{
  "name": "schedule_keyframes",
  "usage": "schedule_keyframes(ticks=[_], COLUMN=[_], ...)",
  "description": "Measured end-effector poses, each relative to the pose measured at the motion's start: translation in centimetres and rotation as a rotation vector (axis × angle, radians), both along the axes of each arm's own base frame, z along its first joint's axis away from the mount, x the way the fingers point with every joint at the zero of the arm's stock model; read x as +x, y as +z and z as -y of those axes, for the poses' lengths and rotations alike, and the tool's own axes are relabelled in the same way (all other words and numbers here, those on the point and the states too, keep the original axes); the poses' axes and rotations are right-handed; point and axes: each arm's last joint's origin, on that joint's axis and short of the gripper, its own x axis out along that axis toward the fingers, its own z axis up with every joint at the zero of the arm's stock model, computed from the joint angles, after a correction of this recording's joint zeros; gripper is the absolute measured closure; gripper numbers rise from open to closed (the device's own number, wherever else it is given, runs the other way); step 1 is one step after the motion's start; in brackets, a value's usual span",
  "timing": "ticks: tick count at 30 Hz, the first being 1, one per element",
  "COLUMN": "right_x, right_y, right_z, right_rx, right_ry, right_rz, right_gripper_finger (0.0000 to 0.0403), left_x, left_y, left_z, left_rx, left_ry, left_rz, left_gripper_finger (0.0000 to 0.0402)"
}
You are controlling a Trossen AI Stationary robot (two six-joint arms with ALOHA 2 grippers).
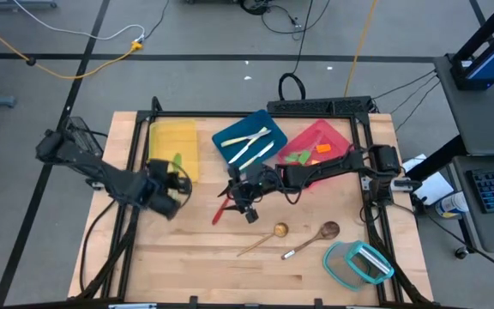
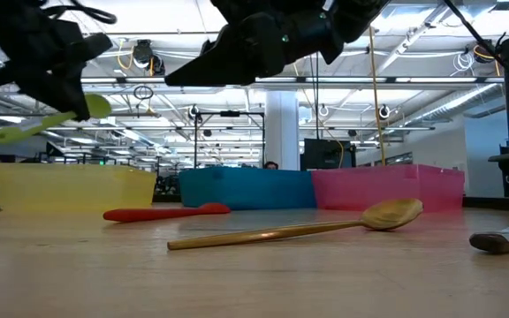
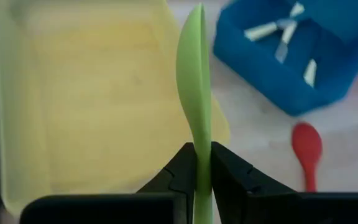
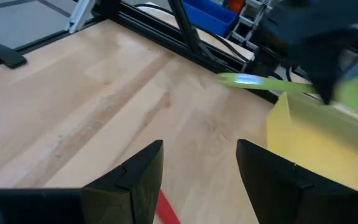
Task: Pick & Place Kitchen Items
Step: Put the green spoon into the yellow bin
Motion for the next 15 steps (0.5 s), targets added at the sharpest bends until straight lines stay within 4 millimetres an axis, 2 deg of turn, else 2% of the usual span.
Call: schedule_keyframes(ticks=[4,10,15], right_x=[0.0,-0.1,0.0], right_y=[0.0,0.0,0.3], right_z=[-0.7,-1.5,-1.7], right_rx=[0.000,0.000,0.001], right_ry=[0.016,0.036,0.040], right_rz=[-0.001,0.006,0.034], right_gripper_finger=[0.0206,0.0206,0.0206], left_x=[-0.1,-0.6,0.4], left_y=[1.1,2.0,2.1], left_z=[-2.6,-6.4,-9.7], left_rx=[0.069,0.117,0.094], left_ry=[0.019,0.112,0.146], left_rz=[-0.019,-0.076,-0.089], left_gripper_finger=[0.0376,0.0376,0.0364])
